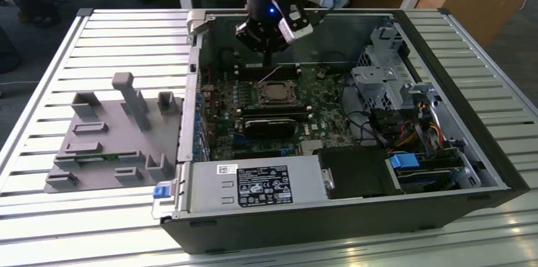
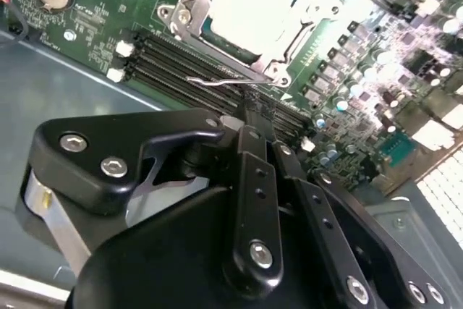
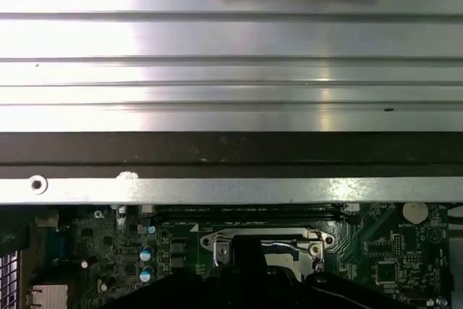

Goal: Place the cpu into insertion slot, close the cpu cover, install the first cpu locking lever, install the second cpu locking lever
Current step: 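Install the first cpu locking lever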

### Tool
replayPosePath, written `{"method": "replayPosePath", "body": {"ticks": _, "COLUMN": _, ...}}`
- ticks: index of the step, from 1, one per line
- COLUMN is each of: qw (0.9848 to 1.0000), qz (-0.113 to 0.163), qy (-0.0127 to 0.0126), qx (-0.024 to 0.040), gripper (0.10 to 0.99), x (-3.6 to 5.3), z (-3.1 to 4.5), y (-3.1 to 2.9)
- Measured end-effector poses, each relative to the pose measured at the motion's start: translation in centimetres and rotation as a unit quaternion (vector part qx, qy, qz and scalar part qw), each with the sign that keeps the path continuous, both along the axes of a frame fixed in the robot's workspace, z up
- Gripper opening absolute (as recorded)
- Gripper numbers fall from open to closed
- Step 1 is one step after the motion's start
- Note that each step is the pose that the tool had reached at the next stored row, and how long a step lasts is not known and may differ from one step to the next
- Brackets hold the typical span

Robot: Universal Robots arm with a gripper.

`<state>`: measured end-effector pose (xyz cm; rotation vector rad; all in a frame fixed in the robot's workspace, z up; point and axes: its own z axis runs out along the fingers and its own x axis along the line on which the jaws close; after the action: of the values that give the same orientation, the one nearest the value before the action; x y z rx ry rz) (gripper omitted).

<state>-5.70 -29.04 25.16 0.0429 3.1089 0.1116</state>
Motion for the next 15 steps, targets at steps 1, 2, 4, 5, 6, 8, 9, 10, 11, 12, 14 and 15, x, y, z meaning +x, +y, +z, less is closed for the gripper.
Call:
{"method": "replayPosePath", "body": {"ticks": 1, "qw": 1.0000, "qz": 0.000, "qy": -0.0011, "qx": 0.0001, "gripper": 0.106, "x": 0.02, "z": -0.09, "y": 0.00}}
{"method": "replayPosePath", "body": {"ticks": 2, "qw": 1.0000, "qz": 0.000, "qy": -0.0016, "qx": -0.0001, "gripper": 0.106, "x": 0.05, "z": -0.18, "y": 0.00}}
{"method": "replayPosePath", "body": {"ticks": 4, "qw": 1.0000, "qz": 0.002, "qy": -0.0028, "qx": -0.0001, "gripper": 0.106, "x": 0.14, "z": -0.44, "y": 0.00}}
{"method": "replayPosePath", "body": {"ticks": 5, "qw": 1.0000, "qz": 0.004, "qy": -0.0033, "qx": -0.0001, "gripper": 0.106, "x": 0.19, "z": -0.55, "y": -0.01}}
{"method": "replayPosePath", "body": {"ticks": 6, "qw": 1.0000, "qz": 0.007, "qy": -0.0037, "qx": -0.0001, "gripper": 0.106, "x": 0.24, "z": -0.67, "y": 0.00}}
{"method": "replayPosePath", "body": {"ticks": 8, "qw": 1.0000, "qz": 0.009, "qy": -0.0039, "qx": 0.0000, "gripper": 0.106, "x": 0.42, "z": -0.93, "y": 0.00}}
{"method": "replayPosePath", "body": {"ticks": 9, "qw": 1.0000, "qz": 0.009, "qy": -0.0039, "qx": -0.0001, "gripper": 0.106, "x": 0.52, "z": -1.01, "y": 0.01}}
{"method": "replayPosePath", "body": {"ticks": 10, "qw": 1.0000, "qz": 0.009, "qy": -0.0038, "qx": -0.0001, "gripper": 0.106, "x": 0.64, "z": -1.07, "y": 0.04}}
{"method": "replayPosePath", "body": {"ticks": 11, "qw": 1.0000, "qz": 0.009, "qy": -0.0038, "qx": -0.0001, "gripper": 0.106, "x": 0.77, "z": -1.13, "y": 0.08}}
{"method": "replayPosePath", "body": {"ticks": 12, "qw": 1.0000, "qz": 0.009, "qy": -0.0038, "qx": -0.0001, "gripper": 0.106, "x": 0.86, "z": -1.19, "y": 0.13}}
{"method": "replayPosePath", "body": {"ticks": 14, "qw": 1.0000, "qz": 0.009, "qy": -0.0038, "qx": -0.0001, "gripper": 0.106, "x": 1.03, "z": -1.31, "y": 0.24}}
{"method": "replayPosePath", "body": {"ticks": 15, "qw": 1.0000, "qz": 0.009, "qy": -0.0038, "qx": 0.0000, "gripper": 0.106, "x": 1.40, "z": -1.58, "y": 0.35}}
